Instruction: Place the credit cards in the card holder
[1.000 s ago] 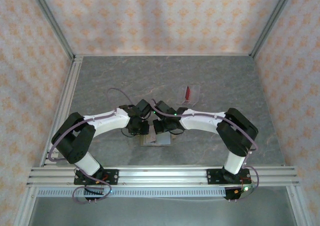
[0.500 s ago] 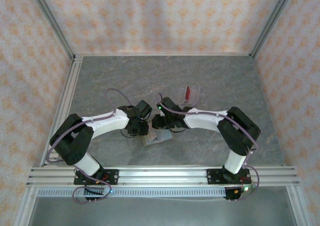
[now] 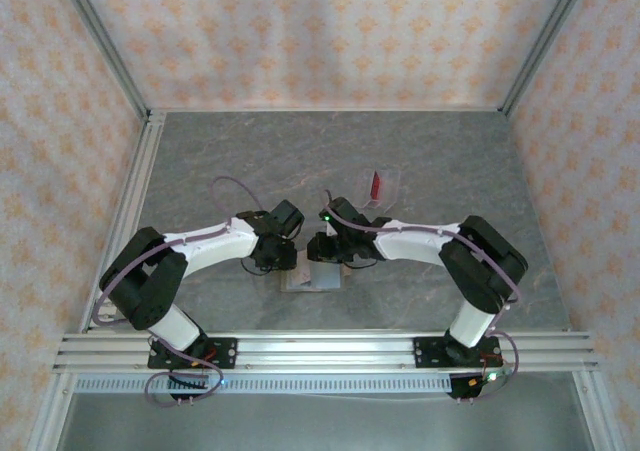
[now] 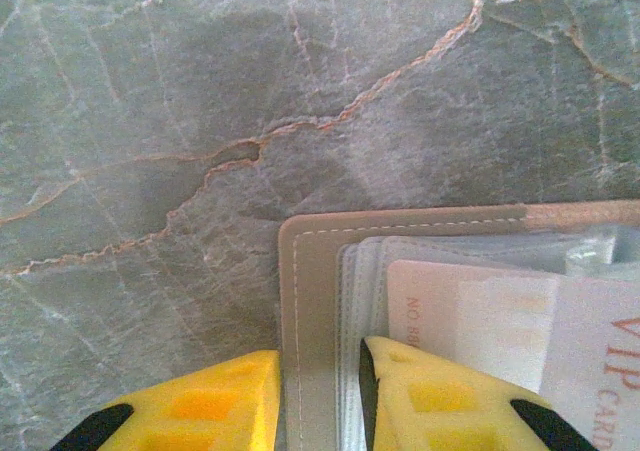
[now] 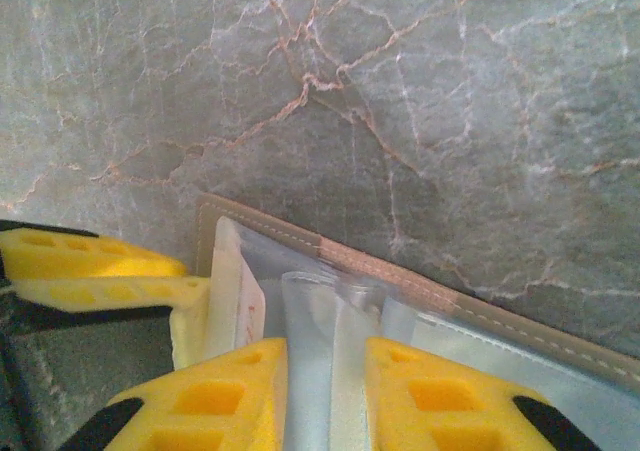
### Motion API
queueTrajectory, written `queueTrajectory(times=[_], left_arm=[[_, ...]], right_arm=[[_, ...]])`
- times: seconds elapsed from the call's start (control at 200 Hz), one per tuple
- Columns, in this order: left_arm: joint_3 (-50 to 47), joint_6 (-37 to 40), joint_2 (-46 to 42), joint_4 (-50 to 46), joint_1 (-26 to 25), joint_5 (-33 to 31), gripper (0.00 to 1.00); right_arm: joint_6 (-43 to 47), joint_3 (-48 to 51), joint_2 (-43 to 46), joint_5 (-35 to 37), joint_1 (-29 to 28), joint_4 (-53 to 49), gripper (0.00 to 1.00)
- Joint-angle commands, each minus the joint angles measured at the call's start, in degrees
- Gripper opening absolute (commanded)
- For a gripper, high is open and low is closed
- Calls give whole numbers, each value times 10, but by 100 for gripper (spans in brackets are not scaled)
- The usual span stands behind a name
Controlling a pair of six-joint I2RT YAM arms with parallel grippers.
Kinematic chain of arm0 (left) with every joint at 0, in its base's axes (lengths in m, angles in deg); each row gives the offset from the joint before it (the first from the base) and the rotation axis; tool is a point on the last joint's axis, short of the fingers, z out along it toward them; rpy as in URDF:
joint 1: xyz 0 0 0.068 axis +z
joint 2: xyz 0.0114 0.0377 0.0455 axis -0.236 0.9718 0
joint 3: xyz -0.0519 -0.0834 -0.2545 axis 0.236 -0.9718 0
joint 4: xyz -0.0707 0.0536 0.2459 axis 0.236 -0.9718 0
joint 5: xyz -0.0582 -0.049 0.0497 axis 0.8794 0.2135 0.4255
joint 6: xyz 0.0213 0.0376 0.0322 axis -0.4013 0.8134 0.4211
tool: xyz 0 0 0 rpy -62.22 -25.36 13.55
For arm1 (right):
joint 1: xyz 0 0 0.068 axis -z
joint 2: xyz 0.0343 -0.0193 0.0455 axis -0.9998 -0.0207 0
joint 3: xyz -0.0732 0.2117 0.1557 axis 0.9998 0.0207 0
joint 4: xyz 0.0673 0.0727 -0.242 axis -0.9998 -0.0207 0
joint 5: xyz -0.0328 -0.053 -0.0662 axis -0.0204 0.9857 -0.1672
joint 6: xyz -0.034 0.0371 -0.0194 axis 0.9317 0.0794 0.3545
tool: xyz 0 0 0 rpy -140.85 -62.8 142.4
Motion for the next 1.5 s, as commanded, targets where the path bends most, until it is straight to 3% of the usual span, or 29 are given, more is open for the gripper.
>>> queueTrajectory(times=[0.0, 0.17, 0.671, 1.051, 1.221, 1.496], left_arm=[[-5, -1, 0, -19, -6, -18, 28], [-4, -1, 3, -17, -6, -18, 28], [4, 0, 17, -12, -6, -14, 28], [1, 0, 21, -9, -6, -15, 28], [3, 1, 20, -8, -6, -14, 28], [16, -4, 30, 2, -9, -1, 28]], right_arm=[[-13, 17, 30, -20, 7, 5, 26], [-23, 33, 33, -23, 6, -23, 32], [-29, 62, 57, -6, -9, -42, 31], [-18, 50, 85, 10, -3, -64, 0], [3, 31, 94, 53, -2, -111, 0], [19, -10, 83, 53, -17, -104, 0]])
